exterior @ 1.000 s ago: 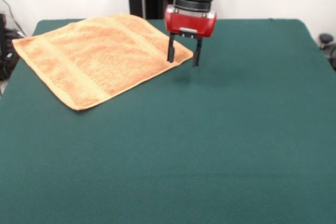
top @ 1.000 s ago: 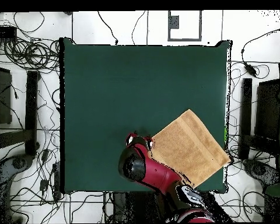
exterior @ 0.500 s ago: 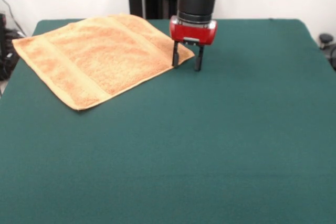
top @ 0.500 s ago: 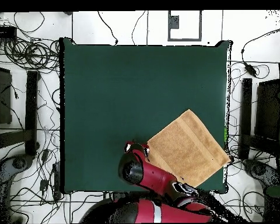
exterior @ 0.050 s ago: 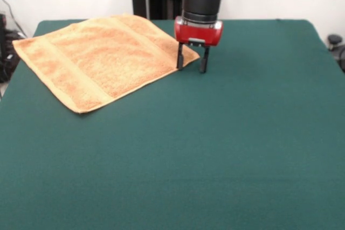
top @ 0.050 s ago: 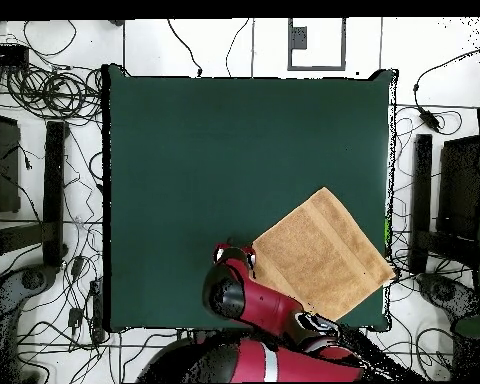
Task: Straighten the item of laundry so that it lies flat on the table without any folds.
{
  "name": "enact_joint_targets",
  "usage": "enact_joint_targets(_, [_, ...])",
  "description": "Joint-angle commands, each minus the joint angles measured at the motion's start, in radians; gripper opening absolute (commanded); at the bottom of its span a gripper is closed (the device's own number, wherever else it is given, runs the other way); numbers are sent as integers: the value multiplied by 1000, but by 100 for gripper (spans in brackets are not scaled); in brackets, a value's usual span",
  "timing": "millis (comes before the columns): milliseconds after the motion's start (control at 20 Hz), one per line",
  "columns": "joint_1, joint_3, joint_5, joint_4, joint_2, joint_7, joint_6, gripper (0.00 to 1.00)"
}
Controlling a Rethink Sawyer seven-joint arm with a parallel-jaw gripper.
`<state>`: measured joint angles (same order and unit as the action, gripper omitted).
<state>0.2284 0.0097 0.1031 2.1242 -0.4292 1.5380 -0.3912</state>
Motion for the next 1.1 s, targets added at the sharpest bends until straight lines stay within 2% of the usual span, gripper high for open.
enact_joint_targets(50, [-5,68,9,-82,124,240,-19,100])
enact_joint_targets(350, [-1,66,-5,-56,100,250,-25,100])
enact_joint_targets(650, [22,60,-26,-28,53,230,19,100])
enact_joint_targets(1100, [116,49,-134,96,-95,203,84,100])
